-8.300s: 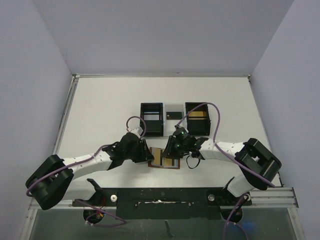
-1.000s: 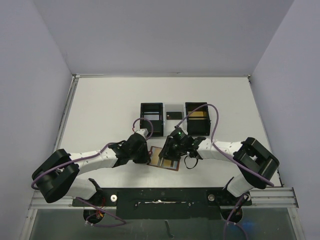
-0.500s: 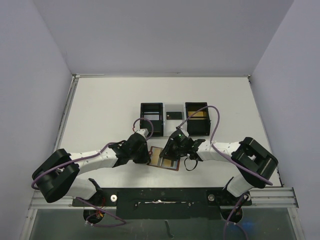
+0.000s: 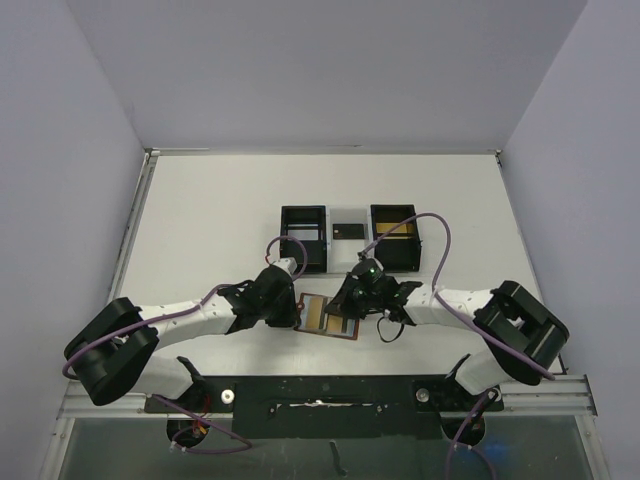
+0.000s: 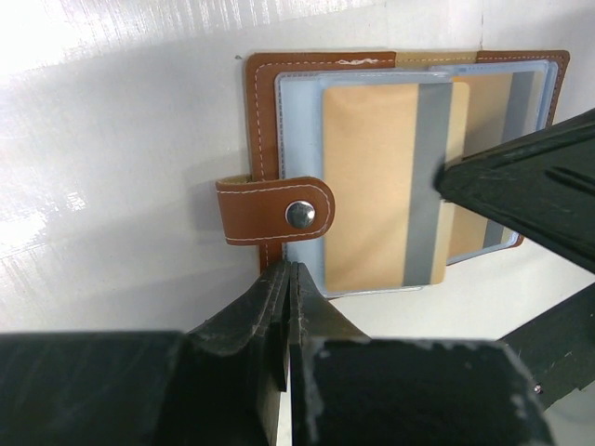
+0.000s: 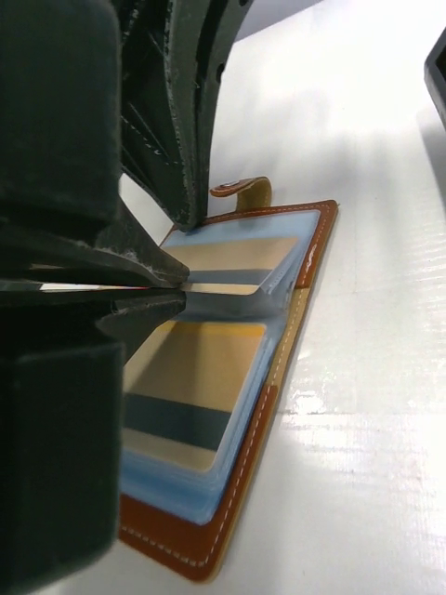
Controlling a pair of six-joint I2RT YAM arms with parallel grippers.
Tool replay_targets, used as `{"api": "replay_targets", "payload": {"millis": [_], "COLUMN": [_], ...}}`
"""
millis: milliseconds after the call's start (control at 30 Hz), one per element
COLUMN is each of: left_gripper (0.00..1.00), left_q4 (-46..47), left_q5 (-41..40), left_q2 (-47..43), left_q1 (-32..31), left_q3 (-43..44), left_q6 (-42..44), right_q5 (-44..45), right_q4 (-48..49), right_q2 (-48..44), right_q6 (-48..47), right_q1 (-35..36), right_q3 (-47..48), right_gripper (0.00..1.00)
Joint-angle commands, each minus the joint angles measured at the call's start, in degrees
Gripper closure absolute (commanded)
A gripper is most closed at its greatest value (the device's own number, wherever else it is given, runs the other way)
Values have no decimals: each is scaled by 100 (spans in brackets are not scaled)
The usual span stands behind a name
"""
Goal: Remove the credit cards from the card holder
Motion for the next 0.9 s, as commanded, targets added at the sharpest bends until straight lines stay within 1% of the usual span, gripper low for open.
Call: {"api": "replay_targets", "payload": {"millis": [0, 100, 233, 333, 500, 667, 767, 867], "left_gripper": [100, 100, 100, 100, 100, 100, 100, 100], "left_q4": [-277, -260, -240, -225, -194, -161, -176, -335], "left_q5": [-133, -138, -100, -71, -40, 38, 68, 31], "left_q2": [36, 40, 29, -10, -65, -123, -220, -387], "left_q1": [-16, -15, -13, -11, -9, -13, -15, -24], "left_q3": [108, 103, 120, 117, 95, 86, 125, 233], "left_q6": [46, 50, 68, 66, 72, 63, 72, 72], "right_q5": [-444, -777, -966, -1064, -1025, -1064, -1049, -912], "right_q4": [303, 298, 179, 175, 316, 787, 861, 671], "right_q2": [-370, -451, -450, -390, -336, -297, -229, -274], "right_q6": [-394, -645, -888, -918, -586, -284, -181, -183], "right_q1": [-268, -425, -545, -620, -643, -664, -655, -660], "right_q3": [-235, -320, -321, -312, -369, -584, -661, -676], "right_gripper": [100, 100, 100, 97, 95, 93, 95, 96]}}
